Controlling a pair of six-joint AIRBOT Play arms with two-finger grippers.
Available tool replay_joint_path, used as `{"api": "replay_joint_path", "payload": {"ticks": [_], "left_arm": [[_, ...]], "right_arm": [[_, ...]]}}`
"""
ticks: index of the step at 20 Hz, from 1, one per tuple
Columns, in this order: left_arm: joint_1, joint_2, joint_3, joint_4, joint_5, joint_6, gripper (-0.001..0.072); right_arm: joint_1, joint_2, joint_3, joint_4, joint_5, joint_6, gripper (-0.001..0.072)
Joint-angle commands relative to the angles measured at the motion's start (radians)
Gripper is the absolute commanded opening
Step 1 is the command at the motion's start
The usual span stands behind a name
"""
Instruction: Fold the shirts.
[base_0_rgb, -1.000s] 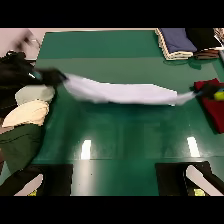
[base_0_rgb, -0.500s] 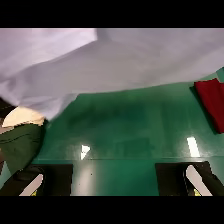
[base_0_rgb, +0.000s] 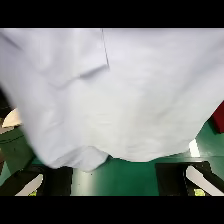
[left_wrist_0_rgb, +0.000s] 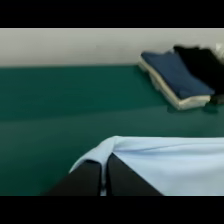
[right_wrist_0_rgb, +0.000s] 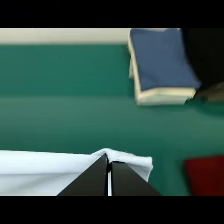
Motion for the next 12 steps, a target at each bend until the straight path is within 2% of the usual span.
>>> {"api": "replay_joint_path", "payload": {"ticks": [1, 3, 6, 10, 12], "left_arm": [[0.001, -0.155, -0.202, -0.056, -0.021, 0.001, 0.0024], [0.001, -0.281, -0.272, -0.065, 0.008, 0.001, 0.0024], [0.001, -0.493, -0.270, -0.079, 0.085, 0.023, 0.0024], [0.002, -0.716, -0.137, -0.102, 0.090, 0.051, 0.0024], [0.013, -0.760, -0.081, -0.104, 0.067, 0.065, 0.0024]], "right_arm": [[0.117, -0.161, -0.147, -0.115, 0.026, 0.005, 0.0016], [0.175, -0.279, -0.228, -0.184, 0.039, 0.005, 0.0016], [0.208, -0.447, -0.292, -0.188, -0.019, 0.005, 0.0016], [0.207, -0.625, -0.184, -0.157, -0.051, 0.006, 0.0016], [0.207, -0.668, -0.112, -0.134, -0.037, 0.006, 0.0016]]}}
